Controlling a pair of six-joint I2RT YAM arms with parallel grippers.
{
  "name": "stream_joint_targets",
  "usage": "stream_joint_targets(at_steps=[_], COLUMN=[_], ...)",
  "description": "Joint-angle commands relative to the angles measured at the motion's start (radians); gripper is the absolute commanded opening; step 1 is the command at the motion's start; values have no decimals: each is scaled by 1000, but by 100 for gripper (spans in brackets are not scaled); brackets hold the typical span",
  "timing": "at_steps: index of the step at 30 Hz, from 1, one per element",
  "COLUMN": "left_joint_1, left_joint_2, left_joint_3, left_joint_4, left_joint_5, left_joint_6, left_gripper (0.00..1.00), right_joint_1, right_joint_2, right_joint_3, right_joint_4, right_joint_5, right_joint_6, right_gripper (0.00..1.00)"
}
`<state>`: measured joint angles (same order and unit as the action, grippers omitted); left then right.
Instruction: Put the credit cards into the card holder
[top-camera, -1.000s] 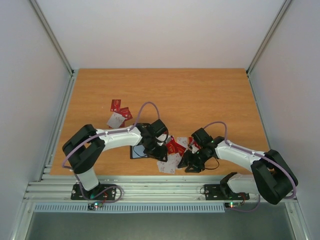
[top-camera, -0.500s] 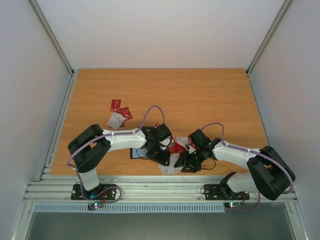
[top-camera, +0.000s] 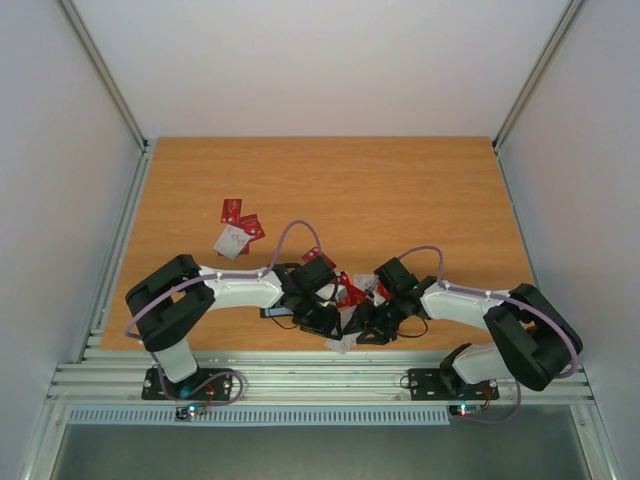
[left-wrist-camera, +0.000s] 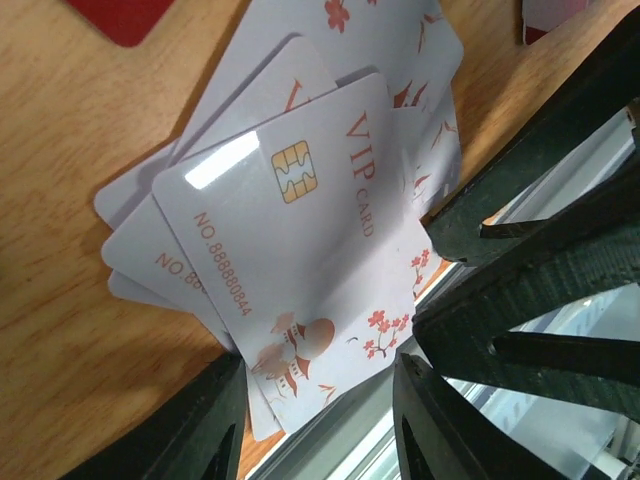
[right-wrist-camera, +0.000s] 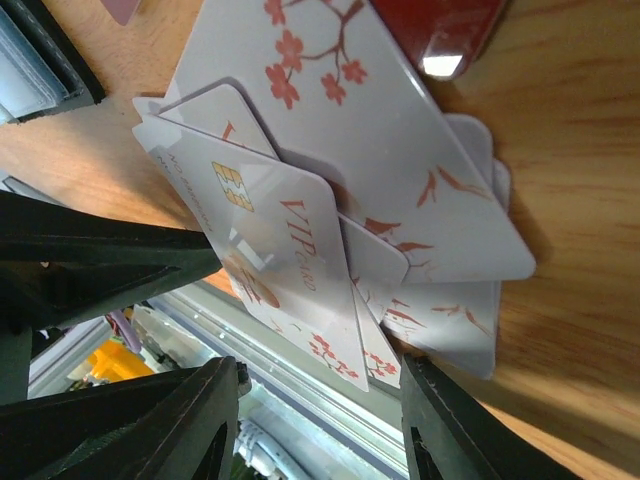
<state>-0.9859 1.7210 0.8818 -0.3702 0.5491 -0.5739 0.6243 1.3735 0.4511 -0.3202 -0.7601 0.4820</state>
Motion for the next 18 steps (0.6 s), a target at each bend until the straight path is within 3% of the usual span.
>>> stream_joint_targets(at_steps=[1,13,18], left_joint_1=[-7,-7,-7], left_joint_2=[15,7,-8], left_joint_3=[-33,-85,-112], left_joint_4=[101,241,278], left_joint_5=[48,167,174], left_joint_6=[-45,-115,-153], left_gripper=[43,43,42], right_joint_1=[14,15,14], right_joint_2=[13,45,-23], right_joint_3=[-32,-54,-39], right_joint_4=[17,131,-20], right_joint_5=[29,-2,38], right_joint_6=[6,41,-9], right_gripper=[46,45,45])
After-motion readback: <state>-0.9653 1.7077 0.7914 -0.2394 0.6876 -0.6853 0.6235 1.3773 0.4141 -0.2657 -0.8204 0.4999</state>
